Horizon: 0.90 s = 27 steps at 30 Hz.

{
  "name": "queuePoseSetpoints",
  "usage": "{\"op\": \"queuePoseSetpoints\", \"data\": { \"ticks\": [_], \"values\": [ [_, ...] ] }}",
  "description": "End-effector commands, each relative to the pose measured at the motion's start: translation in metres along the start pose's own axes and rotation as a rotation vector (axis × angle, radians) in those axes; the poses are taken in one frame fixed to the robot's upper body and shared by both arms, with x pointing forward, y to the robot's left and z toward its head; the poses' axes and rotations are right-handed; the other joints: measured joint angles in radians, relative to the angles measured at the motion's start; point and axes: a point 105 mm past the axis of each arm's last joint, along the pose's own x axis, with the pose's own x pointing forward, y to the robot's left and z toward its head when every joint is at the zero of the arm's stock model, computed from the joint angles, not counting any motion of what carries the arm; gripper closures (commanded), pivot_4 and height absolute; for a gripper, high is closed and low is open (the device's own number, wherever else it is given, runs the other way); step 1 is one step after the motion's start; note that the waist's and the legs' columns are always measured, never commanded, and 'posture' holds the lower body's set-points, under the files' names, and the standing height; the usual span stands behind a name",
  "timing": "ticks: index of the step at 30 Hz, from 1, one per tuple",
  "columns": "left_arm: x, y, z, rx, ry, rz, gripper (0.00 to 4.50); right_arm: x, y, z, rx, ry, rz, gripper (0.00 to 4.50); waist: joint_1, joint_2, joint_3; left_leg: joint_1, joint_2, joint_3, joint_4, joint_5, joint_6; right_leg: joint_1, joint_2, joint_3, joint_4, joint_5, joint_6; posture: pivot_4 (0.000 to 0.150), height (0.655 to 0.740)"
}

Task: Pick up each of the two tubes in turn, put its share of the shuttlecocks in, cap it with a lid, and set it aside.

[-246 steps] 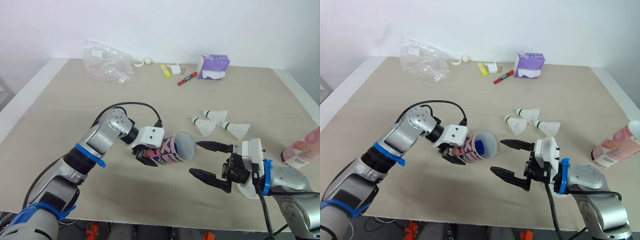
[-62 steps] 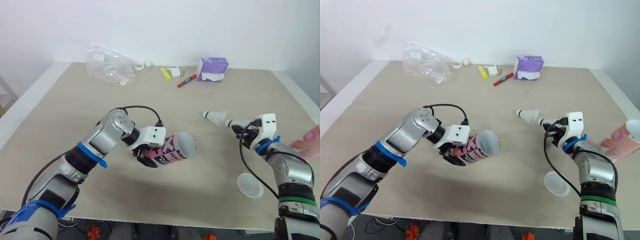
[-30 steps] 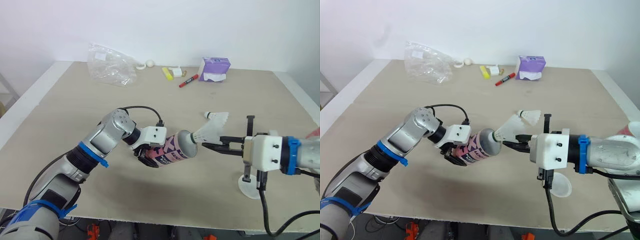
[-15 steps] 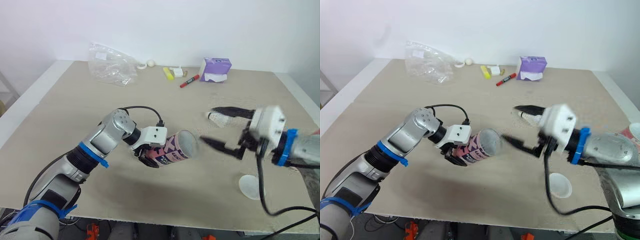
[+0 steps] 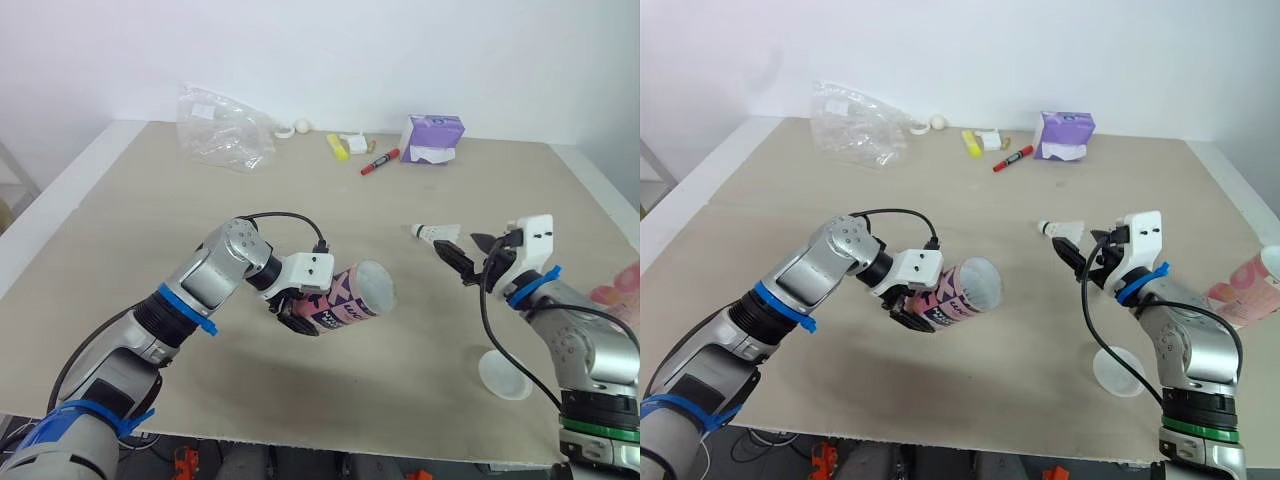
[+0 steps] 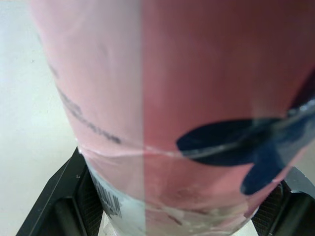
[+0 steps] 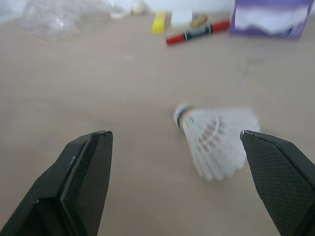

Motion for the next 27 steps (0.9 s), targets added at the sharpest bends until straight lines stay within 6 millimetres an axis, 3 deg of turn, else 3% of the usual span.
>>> {"op": "queuePoseSetpoints", "data": {
  "ticks": [1,17,27],
  "values": [
    [0.004,0.002,-0.022,-0.062,0.078,0.034,1.14,0.008,-0.002,0.012,-0.030,-0.039,0.013,0.06,0.000,0.000,0.000,0.000,0.000,0.000,0.000,0.000,0.000,0.000,0.000,0.000,0.000,0.000,0.000,0.150,0.7400],
    [0.005,0.000,-0.021,-0.069,0.072,0.033,1.14,0.045,0.008,0.007,0.027,-0.044,0.043,0.06,-0.004,0.000,0.000,0.001,0.000,0.000,0.000,0.000,0.000,0.000,0.001,0.001,0.000,0.000,0.000,0.150,0.7400],
    [0.006,0.000,-0.021,-0.073,0.072,0.035,1.14,0.070,0.003,0.005,0.059,-0.024,0.016,0.06,-0.007,0.000,0.000,0.001,0.000,0.001,0.000,0.000,0.000,0.000,0.001,0.002,0.001,0.001,0.000,0.150,0.7400]
  ]
}}
